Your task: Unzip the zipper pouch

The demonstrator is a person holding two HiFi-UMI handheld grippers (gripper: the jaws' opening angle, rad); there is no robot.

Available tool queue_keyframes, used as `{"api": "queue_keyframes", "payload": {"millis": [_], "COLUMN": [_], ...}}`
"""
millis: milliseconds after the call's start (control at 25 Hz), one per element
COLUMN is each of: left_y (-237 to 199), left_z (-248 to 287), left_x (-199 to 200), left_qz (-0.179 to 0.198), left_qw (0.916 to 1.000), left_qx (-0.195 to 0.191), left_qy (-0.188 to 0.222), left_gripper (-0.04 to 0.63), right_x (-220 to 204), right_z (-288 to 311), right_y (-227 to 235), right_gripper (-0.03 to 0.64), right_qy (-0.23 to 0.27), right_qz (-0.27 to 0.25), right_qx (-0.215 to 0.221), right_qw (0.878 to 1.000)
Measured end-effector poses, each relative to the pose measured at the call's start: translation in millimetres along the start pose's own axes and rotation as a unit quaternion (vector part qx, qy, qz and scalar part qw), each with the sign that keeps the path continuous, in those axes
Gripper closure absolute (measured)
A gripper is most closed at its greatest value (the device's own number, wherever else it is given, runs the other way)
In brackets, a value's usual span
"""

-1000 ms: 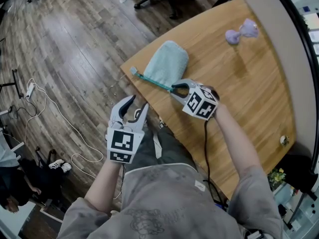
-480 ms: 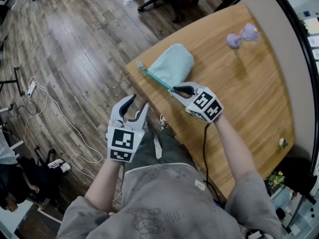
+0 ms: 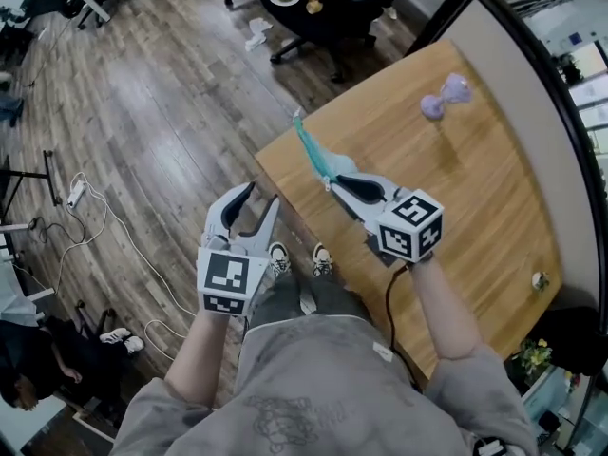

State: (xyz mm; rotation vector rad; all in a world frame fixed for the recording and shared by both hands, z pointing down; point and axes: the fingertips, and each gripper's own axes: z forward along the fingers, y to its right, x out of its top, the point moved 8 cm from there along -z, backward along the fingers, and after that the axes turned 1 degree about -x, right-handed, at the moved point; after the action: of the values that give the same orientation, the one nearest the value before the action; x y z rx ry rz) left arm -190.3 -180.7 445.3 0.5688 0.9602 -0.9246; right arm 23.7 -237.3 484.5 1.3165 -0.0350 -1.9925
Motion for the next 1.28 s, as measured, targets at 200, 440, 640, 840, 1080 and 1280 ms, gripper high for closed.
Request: {"api": "queue_keyframes", "payload": {"millis": [200, 440, 640, 840, 1080, 1280], "left_y": [-6.0, -2.4, -0.4, 4.2, 21.4, 42.6], "left_z": [-30.1, -74.3, -102.0, -109.6, -114.3, -112.1], "left_x": [37.5, 65.1, 65.4, 64.7, 92.7, 107.3], "left_qz": [0.028, 0.061, 0.063, 0.050, 0.074, 0.132], "left_qw": [0.9989, 0.9954, 0.9943, 0.9947, 0.9885, 0.9795], "left_qx": [0.011, 0.027, 0.040, 0.017, -0.059, -0.087], "left_qy": [0.037, 0.069, 0.076, 0.088, 0.118, 0.125], "left_gripper": [0.431, 0.431, 0.431, 0.431, 0.431, 0.431], "right_x": [41.2, 68.3, 71.5, 69.7, 80.5, 86.5], "right_z": [-32.1, -68.0, -90.6, -95.4, -94.7, -94.8], "right_y": [-35.0, -76.1, -94.1, -101.1, -116.0, -128.2], "right_gripper": [0.561, 0.561, 0.561, 0.561, 0.561, 0.561], "right_qy": [0.057, 0.113, 0.135, 0.132, 0.122, 0.125], "right_qz": [-0.005, -0.004, 0.002, 0.000, -0.017, -0.028], "right_qx": [0.011, 0.009, 0.002, 0.008, 0.020, 0.037], "right_qw": [0.998, 0.994, 0.991, 0.991, 0.992, 0.991]}}
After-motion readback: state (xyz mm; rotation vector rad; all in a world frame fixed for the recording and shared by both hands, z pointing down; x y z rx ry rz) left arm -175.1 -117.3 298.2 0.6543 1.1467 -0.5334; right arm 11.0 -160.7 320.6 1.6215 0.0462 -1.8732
